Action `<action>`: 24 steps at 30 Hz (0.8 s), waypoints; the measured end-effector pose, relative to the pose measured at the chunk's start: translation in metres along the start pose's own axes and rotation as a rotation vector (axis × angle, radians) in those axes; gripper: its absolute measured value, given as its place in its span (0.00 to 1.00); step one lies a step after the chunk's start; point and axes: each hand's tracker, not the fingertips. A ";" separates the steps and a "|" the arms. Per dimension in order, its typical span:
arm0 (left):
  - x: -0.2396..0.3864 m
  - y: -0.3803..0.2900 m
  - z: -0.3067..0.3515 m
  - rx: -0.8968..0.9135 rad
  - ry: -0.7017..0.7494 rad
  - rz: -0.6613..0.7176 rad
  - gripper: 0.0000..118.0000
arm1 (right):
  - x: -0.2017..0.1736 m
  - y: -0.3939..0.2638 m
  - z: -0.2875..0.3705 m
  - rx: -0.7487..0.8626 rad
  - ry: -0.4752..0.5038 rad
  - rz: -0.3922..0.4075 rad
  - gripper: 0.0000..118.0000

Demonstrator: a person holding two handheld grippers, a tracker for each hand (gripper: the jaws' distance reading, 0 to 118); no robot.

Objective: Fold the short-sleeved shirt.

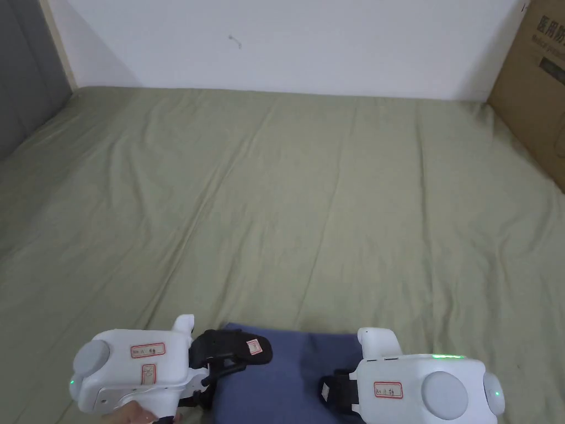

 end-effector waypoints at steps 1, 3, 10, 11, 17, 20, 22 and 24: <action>0.002 -0.001 -0.002 -0.018 -0.031 -0.005 0.45 | 0.000 0.000 0.000 0.001 0.000 -0.002 0.00; 0.003 -0.007 -0.012 -0.042 0.118 -0.072 0.24 | 0.000 0.000 0.001 0.004 -0.005 -0.006 0.00; -0.007 -0.001 0.010 -0.046 0.088 -0.039 0.24 | -0.011 0.001 0.011 0.011 -0.051 0.059 0.00; -0.004 0.001 0.015 -0.056 0.105 -0.051 0.24 | -0.013 0.002 0.012 0.009 -0.056 0.070 0.00; 0.011 0.027 0.078 -0.039 0.282 -0.162 0.24 | -0.017 0.007 0.015 0.031 -0.046 0.062 0.00; 0.017 0.047 0.125 -0.013 0.404 -0.195 0.24 | -0.016 0.010 0.016 0.043 -0.058 0.062 0.00; 0.018 0.061 0.159 0.012 0.504 -0.215 0.24 | -0.012 0.012 0.015 0.048 -0.062 0.045 0.00; 0.018 0.076 0.191 0.011 0.609 -0.218 0.24 | -0.008 0.014 0.014 0.051 -0.067 0.026 0.00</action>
